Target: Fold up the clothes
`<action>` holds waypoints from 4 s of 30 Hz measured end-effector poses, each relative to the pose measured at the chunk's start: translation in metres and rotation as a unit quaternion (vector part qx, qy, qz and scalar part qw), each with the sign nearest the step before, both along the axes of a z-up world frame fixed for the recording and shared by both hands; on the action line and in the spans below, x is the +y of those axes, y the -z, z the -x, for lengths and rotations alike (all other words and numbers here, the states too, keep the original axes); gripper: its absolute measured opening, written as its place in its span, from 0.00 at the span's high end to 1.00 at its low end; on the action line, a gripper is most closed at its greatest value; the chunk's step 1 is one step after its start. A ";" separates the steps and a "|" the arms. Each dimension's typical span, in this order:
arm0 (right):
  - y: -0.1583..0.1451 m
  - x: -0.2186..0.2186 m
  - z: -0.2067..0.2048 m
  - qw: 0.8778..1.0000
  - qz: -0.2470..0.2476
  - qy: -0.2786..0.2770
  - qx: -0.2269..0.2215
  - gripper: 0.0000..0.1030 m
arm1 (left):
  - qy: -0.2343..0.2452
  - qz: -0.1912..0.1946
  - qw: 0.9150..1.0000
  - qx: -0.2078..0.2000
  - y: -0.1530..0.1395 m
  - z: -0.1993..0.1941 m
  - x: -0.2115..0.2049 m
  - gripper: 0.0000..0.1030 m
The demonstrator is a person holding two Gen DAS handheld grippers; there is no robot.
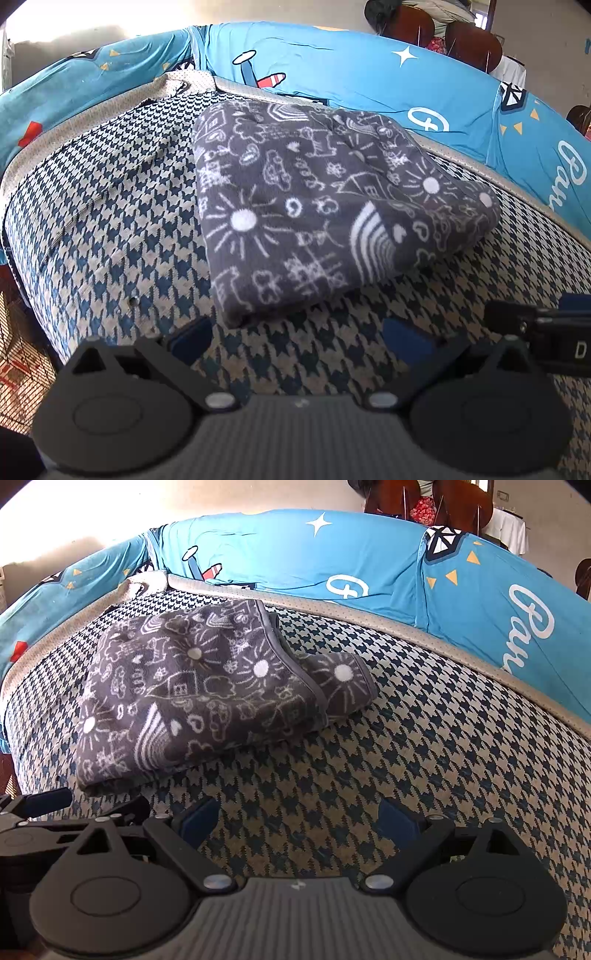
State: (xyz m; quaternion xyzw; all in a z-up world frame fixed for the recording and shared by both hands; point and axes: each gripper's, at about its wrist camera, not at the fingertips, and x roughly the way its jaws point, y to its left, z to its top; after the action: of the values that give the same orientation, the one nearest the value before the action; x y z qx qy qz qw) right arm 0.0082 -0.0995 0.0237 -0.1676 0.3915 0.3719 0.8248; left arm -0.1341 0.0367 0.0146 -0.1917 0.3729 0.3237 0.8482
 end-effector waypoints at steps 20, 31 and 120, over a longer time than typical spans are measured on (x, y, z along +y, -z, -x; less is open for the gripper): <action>0.002 0.002 0.000 1.000 0.003 -0.001 0.003 0.08 | -0.006 0.004 1.000 0.004 0.002 0.000 0.002 0.00; 0.005 0.004 0.001 1.000 0.008 -0.004 0.004 0.08 | -0.008 0.008 1.000 0.009 0.005 0.000 0.002 0.00; 0.014 0.012 -0.004 0.999 0.020 -0.003 0.028 0.08 | -0.009 0.005 0.998 0.069 0.036 -0.011 0.005 0.00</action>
State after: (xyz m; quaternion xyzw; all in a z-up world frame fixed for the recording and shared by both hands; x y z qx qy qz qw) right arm 0.0121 -0.0876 0.0096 -0.1751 0.4211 0.3707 0.8091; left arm -0.1231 0.0414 -0.0210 -0.1771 0.4302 0.3418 0.8165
